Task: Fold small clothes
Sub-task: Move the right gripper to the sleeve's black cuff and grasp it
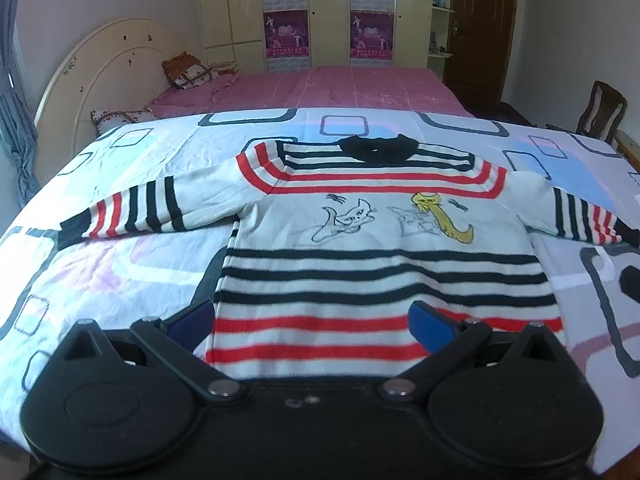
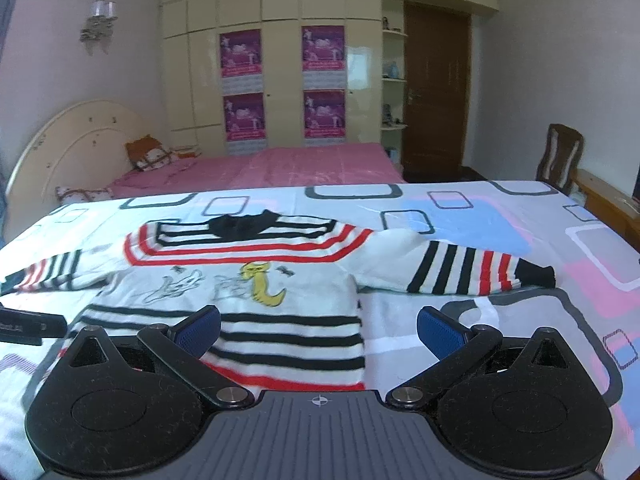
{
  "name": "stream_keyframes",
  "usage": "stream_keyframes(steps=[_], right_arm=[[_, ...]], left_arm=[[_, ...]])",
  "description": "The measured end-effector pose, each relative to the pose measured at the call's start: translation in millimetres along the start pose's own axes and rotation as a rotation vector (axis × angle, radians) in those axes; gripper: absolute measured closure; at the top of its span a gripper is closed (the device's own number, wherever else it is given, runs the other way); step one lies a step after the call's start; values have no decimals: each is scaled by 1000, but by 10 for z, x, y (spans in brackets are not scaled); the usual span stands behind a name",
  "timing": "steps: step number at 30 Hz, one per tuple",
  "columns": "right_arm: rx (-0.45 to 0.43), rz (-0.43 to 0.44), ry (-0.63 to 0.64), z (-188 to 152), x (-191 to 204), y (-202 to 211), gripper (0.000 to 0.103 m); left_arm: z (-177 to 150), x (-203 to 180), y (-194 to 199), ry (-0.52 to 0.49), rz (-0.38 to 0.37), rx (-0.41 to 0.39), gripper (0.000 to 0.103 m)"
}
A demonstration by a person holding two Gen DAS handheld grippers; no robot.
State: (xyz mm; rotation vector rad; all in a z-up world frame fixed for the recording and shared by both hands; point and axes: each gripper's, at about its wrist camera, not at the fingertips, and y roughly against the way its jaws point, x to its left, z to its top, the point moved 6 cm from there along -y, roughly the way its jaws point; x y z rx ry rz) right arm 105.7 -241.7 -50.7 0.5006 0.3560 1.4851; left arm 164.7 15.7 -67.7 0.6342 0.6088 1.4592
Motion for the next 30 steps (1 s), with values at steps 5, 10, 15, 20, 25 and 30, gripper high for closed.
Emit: stream_keyframes(steps=[5, 10, 15, 20, 25, 30], right_arm=[[-7, -40, -20, 101, -99, -248, 0], [3, -70, -43, 183, -167, -524, 0], [-1, -89, -73, 270, -213, -736, 0], [1, -101, -110, 361, -270, -917, 0], [9, -131, -136, 398, -417, -1079, 0], [19, -163, -154, 406, -681, -1275, 1]], left_arm=[[283, 23, -249, -36, 6, -45, 0], [472, 25, -553, -64, -19, -32, 0], [595, 72, -852, -73, -56, -15, 0], [646, 126, -1164, -90, -60, 20, 0], [704, 120, -1404, -88, -69, 33, 1], [777, 42, -1596, -94, -59, 33, 3]])
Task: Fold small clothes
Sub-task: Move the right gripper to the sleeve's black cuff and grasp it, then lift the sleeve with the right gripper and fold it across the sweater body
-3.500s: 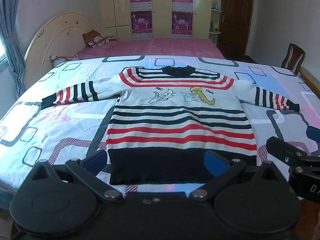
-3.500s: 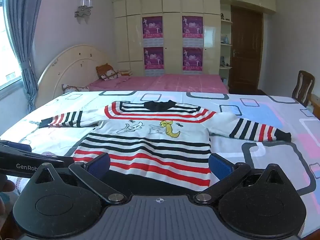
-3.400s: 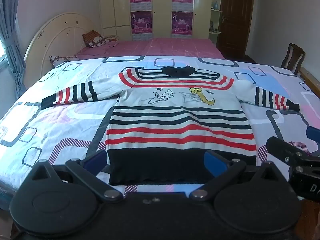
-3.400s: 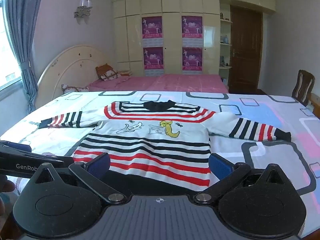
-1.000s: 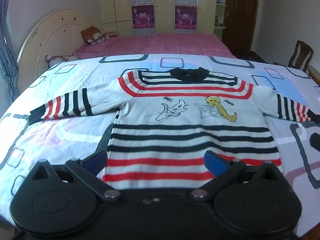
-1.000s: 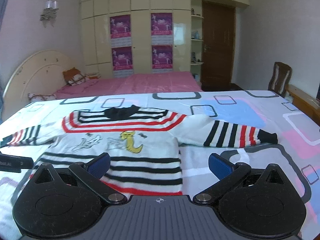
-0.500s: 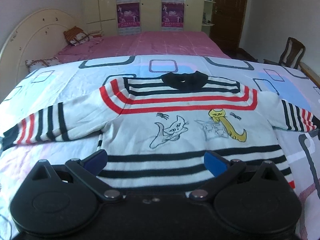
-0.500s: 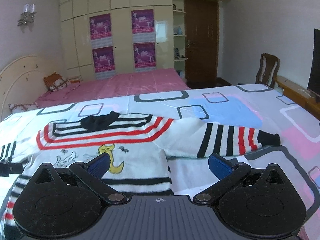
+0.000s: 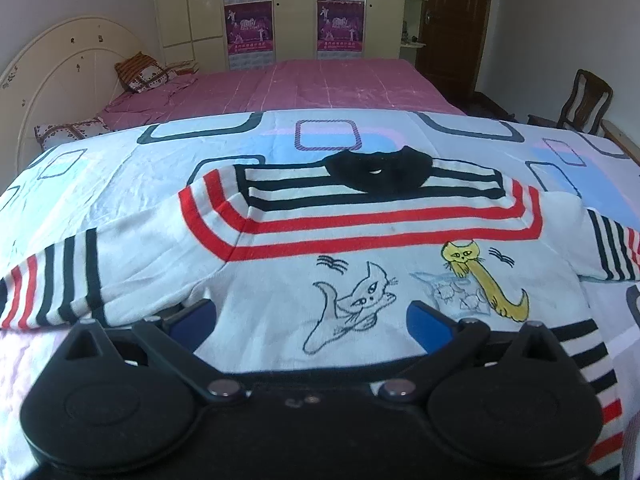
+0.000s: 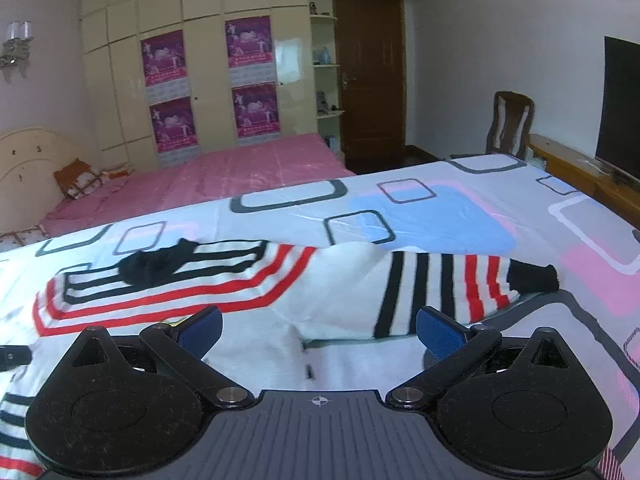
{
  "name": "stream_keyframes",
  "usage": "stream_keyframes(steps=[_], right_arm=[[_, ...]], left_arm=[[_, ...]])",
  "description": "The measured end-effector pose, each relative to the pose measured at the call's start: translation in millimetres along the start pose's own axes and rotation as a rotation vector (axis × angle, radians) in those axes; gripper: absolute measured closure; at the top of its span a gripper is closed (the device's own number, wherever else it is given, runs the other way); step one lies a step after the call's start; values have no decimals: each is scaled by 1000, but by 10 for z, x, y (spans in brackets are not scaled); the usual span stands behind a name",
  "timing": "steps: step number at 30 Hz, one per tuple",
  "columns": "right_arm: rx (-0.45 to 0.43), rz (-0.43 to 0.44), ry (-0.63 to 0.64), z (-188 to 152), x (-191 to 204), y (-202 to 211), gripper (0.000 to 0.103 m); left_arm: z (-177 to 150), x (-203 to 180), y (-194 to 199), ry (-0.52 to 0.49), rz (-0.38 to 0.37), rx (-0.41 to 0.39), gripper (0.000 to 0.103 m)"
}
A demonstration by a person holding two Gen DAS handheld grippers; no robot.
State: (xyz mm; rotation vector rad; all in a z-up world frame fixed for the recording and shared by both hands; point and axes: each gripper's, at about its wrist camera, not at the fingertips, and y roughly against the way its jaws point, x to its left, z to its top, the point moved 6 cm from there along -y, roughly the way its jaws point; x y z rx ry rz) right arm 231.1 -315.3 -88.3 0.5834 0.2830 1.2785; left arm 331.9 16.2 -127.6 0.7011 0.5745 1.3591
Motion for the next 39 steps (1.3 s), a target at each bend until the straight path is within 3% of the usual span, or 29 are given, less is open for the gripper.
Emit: stream_keyframes(steps=[5, 6, 7, 8, 16, 24, 27, 30, 32, 33, 39], right_arm=[[-8, -51, -33, 80, -407, -226, 1], [-4, -61, -40, 93, -516, -288, 12], [11, -68, -51, 95, -617, -357, 30], [27, -78, -69, 96, -728, -421, 33], [91, -184, -162, 2, -1596, -881, 33], [150, -216, -265, -115, -2171, -1326, 33], [163, -214, -313, -140, -2314, -1443, 57], [159, -210, -351, -142, -2428, -1520, 58], [153, -207, -352, -141, -2470, -1553, 73], [155, -198, -362, -149, -2491, -1570, 87], [98, -166, -341, -36, -2452, -1466, 95]], left_arm=[[33, -98, -165, 1, 13, 7, 6], [41, -120, -192, 2, 18, 8, 6], [50, -143, -223, 2, 26, 12, 6], [53, -165, -251, 0, 30, 17, 6], [114, -407, -469, -15, 52, 40, 9], [158, -551, -591, -32, 70, 51, 9], [173, -554, -653, -27, 77, 60, 9], [183, -531, -704, -24, 100, 64, 9], [185, -514, -725, -24, 111, 66, 11], [184, -506, -735, -24, 116, 69, 12], [189, -474, -741, -18, 125, 75, 15]])
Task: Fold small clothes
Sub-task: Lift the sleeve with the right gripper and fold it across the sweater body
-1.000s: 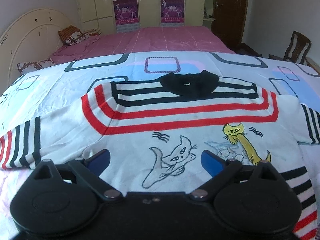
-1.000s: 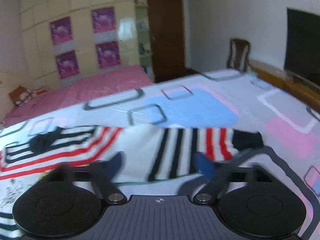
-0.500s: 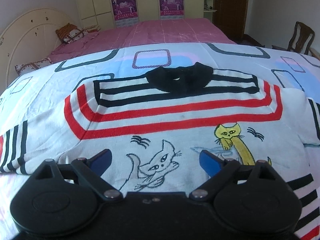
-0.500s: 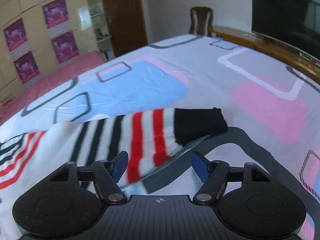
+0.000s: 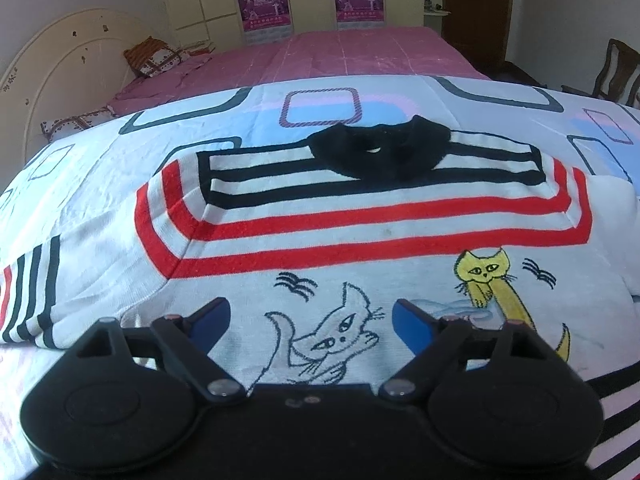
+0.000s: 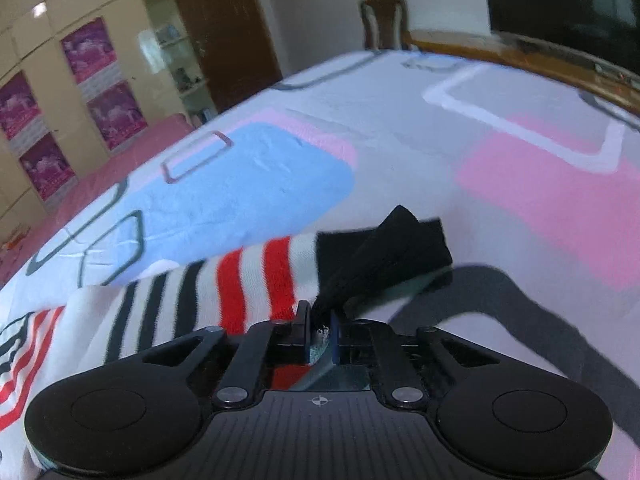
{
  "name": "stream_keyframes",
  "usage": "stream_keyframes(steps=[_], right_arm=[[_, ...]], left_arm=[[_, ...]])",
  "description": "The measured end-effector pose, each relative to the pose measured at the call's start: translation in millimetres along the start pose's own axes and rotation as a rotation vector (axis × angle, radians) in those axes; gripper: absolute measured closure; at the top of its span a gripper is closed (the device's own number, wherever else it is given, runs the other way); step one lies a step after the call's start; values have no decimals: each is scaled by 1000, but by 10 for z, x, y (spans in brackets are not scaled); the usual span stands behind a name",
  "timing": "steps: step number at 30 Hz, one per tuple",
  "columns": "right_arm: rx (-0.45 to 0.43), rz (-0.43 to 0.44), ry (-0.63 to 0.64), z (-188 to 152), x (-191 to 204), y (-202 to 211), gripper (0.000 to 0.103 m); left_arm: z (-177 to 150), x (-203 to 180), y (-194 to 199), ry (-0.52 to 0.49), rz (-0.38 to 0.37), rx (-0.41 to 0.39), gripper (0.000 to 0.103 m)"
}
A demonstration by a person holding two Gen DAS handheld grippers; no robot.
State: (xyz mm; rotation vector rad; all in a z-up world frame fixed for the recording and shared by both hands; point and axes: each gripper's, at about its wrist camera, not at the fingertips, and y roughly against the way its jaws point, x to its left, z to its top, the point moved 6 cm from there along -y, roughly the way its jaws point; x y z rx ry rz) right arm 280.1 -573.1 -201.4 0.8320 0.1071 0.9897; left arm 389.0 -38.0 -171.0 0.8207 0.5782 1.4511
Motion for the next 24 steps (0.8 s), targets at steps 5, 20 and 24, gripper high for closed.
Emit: stream_keyframes(steps=[5, 20, 24], right_arm=[[-116, 111, 128, 179, 546, 440, 95], [56, 674, 560, -1439, 3471, 1248, 95], [193, 682, 610, -2021, 3741, 1143, 95]], left_arm=[[23, 40, 86, 1, 3, -17, 16], [-46, 840, 330, 110, 37, -81, 16], [-91, 988, 314, 119, -3, -82, 16]])
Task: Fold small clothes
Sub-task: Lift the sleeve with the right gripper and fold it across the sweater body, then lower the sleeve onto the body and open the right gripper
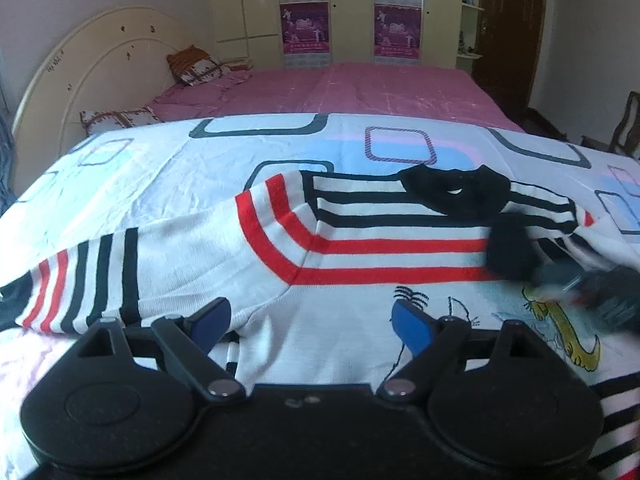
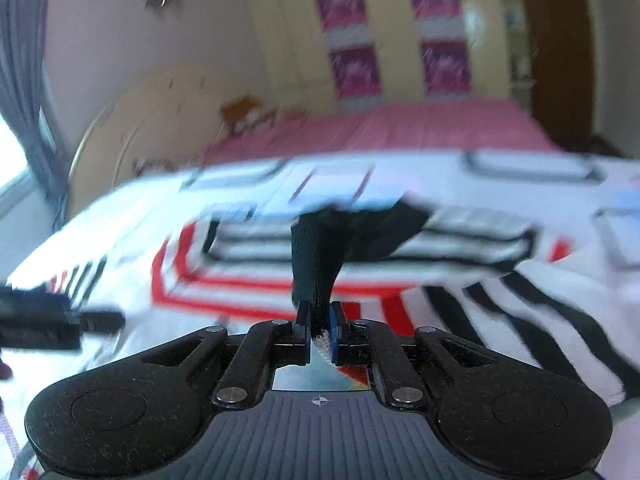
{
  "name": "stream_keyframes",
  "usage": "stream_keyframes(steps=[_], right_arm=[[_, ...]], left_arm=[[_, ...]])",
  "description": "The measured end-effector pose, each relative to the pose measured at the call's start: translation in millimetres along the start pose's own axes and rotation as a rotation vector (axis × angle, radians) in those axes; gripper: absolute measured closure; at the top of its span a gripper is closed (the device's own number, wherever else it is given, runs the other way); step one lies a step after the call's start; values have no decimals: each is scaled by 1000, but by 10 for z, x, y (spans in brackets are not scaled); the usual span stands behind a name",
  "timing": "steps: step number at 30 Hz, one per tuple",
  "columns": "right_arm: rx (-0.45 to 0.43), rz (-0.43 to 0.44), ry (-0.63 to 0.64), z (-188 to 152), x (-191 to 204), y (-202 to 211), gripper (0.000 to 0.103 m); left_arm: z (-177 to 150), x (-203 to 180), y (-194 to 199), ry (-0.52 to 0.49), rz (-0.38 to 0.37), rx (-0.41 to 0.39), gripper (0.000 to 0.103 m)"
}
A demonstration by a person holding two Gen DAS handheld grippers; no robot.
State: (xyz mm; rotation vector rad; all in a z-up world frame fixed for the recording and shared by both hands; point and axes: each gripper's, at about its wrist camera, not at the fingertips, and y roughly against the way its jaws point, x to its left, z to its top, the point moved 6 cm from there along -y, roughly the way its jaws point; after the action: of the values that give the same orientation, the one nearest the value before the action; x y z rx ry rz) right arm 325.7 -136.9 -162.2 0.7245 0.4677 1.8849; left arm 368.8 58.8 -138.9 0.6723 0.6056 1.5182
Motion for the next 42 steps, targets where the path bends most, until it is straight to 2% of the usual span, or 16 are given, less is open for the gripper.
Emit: stream_keyframes(steps=[2, 3, 4, 6, 7, 15, 21, 24, 25, 29, 30, 32, 35, 38, 39, 42], right_arm=[[35, -6, -4, -99, 79, -87, 95], [38, -10, -2, -129, 53, -58, 85], [35, -4, -3, -143, 81, -17, 61], [-2, -24, 2, -113, 56, 149, 28], [-27, -38, 17, -39, -1, 209, 27], [-85, -255, -15, 53, -663, 773, 27], [-47, -413, -111, -277, -1236, 1041, 27], [-35, -440, -174, -377, -1456, 1076, 27], [-34, -449, -179, -393, -1500, 1070, 27], [-13, -456, -206, -434, -1618, 975, 28], [-11, -448, -213, -430, -1627, 930, 33], [-3, -422, -216, -403, -1622, 845, 56], [-4, -424, -234, -347, -1660, 736, 59], [-5, -413, -247, -302, -1663, 680, 62], [1, -412, -242, -293, -1655, 661, 79], [-11, -404, -239, -299, -1624, 698, 85]], left_arm=[[-18, 21, -29, 6, -27, 12, 16], [-20, 13, -42, 8, -49, 15, 16], [-29, 2, -52, 10, -69, 15, 15], [-35, -60, -85, 25, -126, 20, 12], [-32, -106, -107, 34, -152, 27, 10], [-114, -689, -449, 51, -362, 146, 7], [-165, -864, -675, 129, -466, 155, 51], [-166, -865, -717, 141, -475, 147, 78], [-161, -854, -728, 147, -478, 148, 93], [0, -798, -597, 180, -522, 101, 96], [77, -781, -537, 186, -534, 80, 96], [284, -725, -361, 189, -560, 17, 96], [547, -594, -184, 193, -560, -65, 97], [634, -383, -171, 211, -516, -98, 97], [625, -315, -213, 218, -494, -93, 97], [494, -110, -426, 242, -422, -53, 97]])
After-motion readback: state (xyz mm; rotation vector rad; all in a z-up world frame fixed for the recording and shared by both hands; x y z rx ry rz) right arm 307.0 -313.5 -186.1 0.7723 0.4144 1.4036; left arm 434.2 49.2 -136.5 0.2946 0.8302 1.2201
